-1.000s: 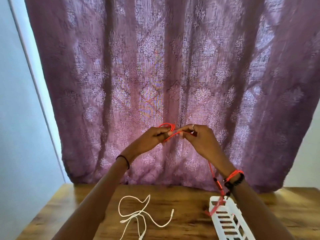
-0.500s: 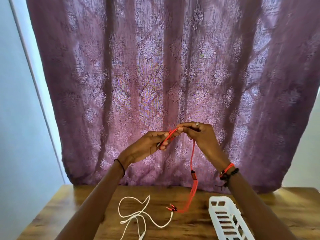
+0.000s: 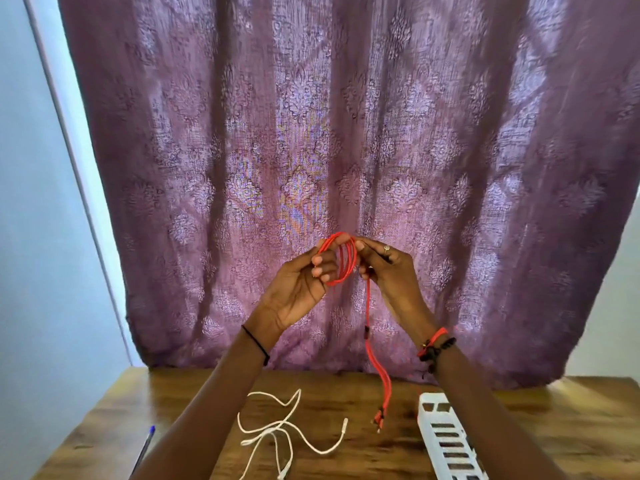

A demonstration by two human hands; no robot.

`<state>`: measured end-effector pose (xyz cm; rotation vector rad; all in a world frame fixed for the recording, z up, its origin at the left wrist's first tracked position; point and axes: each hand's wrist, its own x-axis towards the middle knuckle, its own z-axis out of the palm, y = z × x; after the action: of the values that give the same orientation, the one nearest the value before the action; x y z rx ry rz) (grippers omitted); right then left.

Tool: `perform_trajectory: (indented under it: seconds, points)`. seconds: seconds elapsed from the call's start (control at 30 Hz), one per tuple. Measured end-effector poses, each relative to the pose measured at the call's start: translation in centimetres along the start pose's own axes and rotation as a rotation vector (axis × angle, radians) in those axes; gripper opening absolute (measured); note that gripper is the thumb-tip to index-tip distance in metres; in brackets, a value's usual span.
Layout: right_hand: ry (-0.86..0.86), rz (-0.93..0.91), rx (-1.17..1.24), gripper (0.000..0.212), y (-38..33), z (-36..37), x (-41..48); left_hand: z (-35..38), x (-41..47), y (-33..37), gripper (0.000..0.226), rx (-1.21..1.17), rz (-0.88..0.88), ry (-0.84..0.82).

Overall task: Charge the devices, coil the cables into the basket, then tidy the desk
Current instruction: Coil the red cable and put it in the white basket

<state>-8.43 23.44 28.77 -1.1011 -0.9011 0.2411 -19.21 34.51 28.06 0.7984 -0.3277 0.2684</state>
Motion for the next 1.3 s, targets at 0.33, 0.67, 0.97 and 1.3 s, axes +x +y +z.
perform_trajectory:
  seconds: [0.33,0.67,0.97,1.3]
  points:
    - [0.039,0.051,-0.1,0.02,2.7,1.3,-1.7,-0.2,1.5,0.1,0.046,-0.169,0.201,0.085]
    - [-0.078,0.154,-0.258,0.021,4.0,1.5,-3.3,0.3,2.5,1.2,0.033,0.122,0.324,0.333]
    - [-0.233,0.146,-0.431,0.023,3.2,1.4,-3.8,0.5,2.4,-1.0,0.018,1.023,0.338,0.461]
    - [-0.406,0.192,-0.483,0.031,2.9,0.1,-3.5,-1.8,1.6,-2.0,0.016,1.796,0.331,0.175]
